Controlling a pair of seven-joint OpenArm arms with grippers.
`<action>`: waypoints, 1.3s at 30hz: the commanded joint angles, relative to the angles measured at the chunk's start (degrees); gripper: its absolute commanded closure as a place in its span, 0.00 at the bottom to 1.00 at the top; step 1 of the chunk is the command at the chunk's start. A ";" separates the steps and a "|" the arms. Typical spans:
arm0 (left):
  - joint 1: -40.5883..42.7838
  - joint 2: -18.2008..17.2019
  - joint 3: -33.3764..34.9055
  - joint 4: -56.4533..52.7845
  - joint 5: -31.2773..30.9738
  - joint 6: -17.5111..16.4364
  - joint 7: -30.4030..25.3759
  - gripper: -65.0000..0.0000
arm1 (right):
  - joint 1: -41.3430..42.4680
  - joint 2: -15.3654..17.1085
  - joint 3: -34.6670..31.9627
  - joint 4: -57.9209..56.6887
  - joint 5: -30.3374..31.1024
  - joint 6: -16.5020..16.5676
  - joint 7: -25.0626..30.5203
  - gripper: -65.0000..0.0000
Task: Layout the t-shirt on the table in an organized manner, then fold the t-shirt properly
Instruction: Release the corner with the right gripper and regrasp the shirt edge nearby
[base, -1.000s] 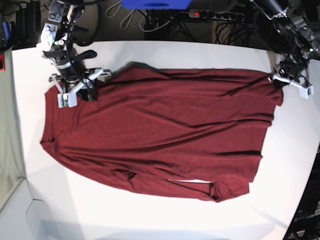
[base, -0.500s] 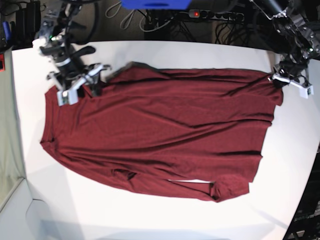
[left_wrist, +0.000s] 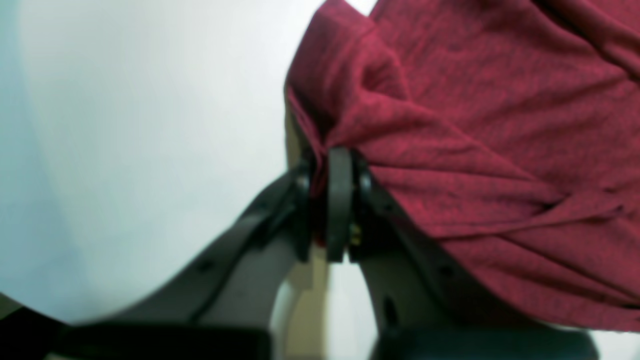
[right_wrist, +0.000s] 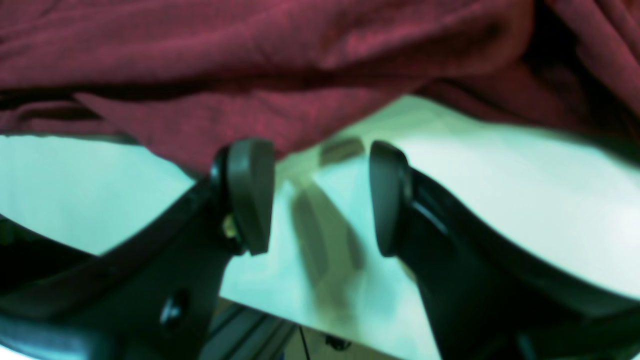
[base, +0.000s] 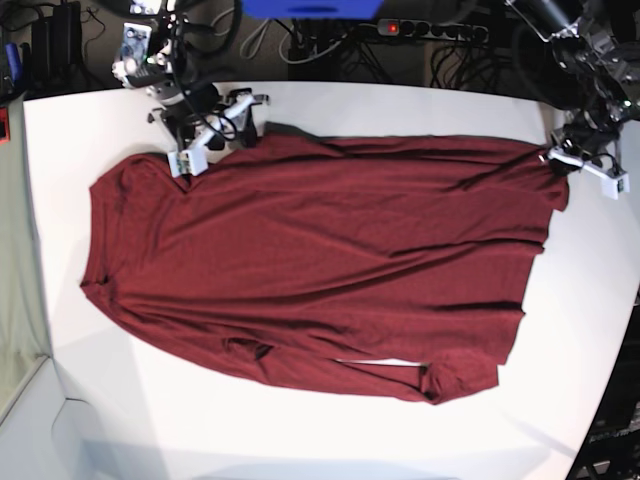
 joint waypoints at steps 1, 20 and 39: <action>0.17 -0.82 -0.06 0.48 0.61 0.07 0.54 0.99 | 0.26 -0.14 -0.72 0.91 0.69 0.35 1.15 0.52; -0.09 -0.82 -0.15 0.30 0.61 0.07 0.46 1.00 | 2.98 -0.14 -2.31 -3.84 0.69 0.35 1.15 0.64; -1.67 -0.47 -0.41 17.36 -0.10 -0.02 1.07 1.00 | 2.02 -0.06 -2.57 11.37 0.69 0.35 0.53 1.00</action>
